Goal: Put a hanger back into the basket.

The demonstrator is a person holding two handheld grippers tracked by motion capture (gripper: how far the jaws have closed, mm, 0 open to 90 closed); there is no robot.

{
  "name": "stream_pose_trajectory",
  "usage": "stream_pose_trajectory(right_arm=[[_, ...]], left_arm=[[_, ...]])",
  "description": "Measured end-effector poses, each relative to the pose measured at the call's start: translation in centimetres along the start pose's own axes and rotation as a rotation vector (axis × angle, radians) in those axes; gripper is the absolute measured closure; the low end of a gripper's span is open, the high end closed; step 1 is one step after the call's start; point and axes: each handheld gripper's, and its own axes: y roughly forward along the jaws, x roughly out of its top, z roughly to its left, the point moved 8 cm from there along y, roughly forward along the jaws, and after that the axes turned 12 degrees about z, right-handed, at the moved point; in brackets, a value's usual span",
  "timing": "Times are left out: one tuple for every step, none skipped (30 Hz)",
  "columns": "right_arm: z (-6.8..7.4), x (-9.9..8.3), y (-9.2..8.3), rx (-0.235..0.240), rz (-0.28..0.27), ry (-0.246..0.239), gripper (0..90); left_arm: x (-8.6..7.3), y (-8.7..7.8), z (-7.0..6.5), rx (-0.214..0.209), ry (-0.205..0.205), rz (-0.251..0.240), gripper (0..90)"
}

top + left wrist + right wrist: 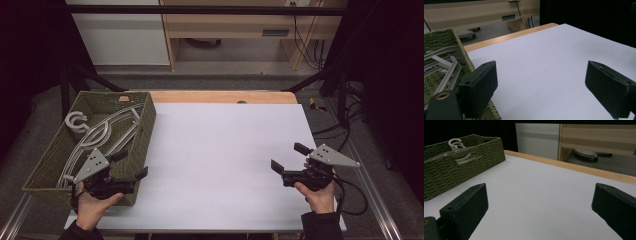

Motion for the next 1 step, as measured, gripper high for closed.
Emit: stream_pose_trajectory(right_arm=[[0.06,0.01,-0.04,0.005,0.0,-0.003,1.1]], left_arm=[[-0.05,0.05,-0.02,-0.001,0.003,0.001,10.5]])
